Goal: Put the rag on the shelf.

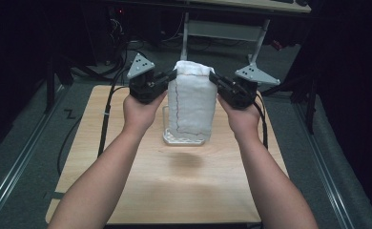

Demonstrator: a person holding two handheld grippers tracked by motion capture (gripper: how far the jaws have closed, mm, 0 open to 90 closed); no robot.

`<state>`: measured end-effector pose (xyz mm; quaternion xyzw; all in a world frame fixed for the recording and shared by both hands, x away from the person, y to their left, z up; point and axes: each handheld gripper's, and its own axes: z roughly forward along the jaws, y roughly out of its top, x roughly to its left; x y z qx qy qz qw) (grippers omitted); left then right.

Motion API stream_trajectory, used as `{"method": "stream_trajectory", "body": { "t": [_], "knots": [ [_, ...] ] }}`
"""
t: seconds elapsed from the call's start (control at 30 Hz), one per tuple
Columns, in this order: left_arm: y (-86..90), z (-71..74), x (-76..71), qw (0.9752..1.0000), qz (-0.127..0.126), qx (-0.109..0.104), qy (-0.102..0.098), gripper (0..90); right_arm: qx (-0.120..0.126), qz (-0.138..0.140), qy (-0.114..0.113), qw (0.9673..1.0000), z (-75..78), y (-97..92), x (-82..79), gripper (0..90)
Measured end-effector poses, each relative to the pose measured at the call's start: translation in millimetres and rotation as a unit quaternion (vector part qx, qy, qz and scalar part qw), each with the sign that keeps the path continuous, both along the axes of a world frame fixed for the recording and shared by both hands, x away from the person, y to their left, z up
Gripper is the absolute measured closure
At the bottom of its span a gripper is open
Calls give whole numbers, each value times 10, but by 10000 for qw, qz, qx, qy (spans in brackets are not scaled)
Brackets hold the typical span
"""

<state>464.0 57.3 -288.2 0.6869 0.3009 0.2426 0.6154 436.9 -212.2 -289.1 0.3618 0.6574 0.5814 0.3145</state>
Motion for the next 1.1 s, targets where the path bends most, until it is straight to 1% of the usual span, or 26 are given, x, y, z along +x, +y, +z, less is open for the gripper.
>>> {"method": "stream_trajectory", "body": {
  "t": [0.03,0.07,0.13,0.17,0.2,0.3,0.33,0.37,0.4,0.43,0.5,0.53,0.57,0.6,0.67,0.8,0.83,0.87,0.93,1.07,1.1],
  "knots": [
    [0,0,0,10000,0,0,0,841,0,0,0,10000,0,0,0,857],
    [2,-6,68,9999,63,111,13,842,-5,9,75,10000,-1,14,93,858],
    [16,-23,120,9999,97,89,66,842,-56,-3,94,9999,-4,40,152,857],
    [27,-43,167,9998,115,111,121,842,-129,-16,79,9999,-6,57,190,857],
    [28,-63,208,9997,144,117,167,842,-255,-53,89,9996,-9,83,240,856],
    [15,-121,344,9993,219,146,264,841,-497,-115,187,9985,-36,127,376,856],
    [16,-130,382,9992,224,135,305,841,-536,-128,226,9982,-48,134,431,856],
    [16,-130,382,9992,224,135,305,841,-536,-128,226,9982,-48,134,431,856],
    [7,-141,469,9989,234,96,402,841,-471,-147,268,9984,-63,130,500,856],
    [-8,-141,506,9988,260,142,398,841,-450,-167,279,9985,-68,131,519,856],
    [-15,-144,527,9988,275,138,370,841,-439,-199,285,9984,-77,130,551,855],
    [-34,-157,603,9984,313,174,437,841,-391,-214,331,9985,-96,124,602,855],
    [-34,-157,603,9984,313,174,437,840,-391,-214,331,9985,-96,124,602,855],
    [-52,-179,668,9981,364,224,449,840,-326,-204,408,9984,-128,111,667,855],
    [-60,-201,727,9976,397,244,510,840,-286,-193,479,9983,-168,102,736,854],
    [-61,-284,861,9960,470,93,756,836,-263,-202,594,9977,-263,102,855,854],
    [-61,-284,861,9960,470,93,756,836,-283,-202,614,9975,-288,104,883,854],
    [-68,-333,909,9952,511,155,818,836,-299,-197,647,9973,-311,108,908,854],
    [-71,-392,961,9940,545,196,926,836,-310,-155,736,9967,-356,112,959,854],
    [-73,-536,1034,9916,544,165,1164,834,-450,-180,870,9950,-454,124,1043,854],
    [-76,-589,1056,9902,511,178,1284,833,-444,-184,908,9947,-477,122,1056,854]
  ]
}}
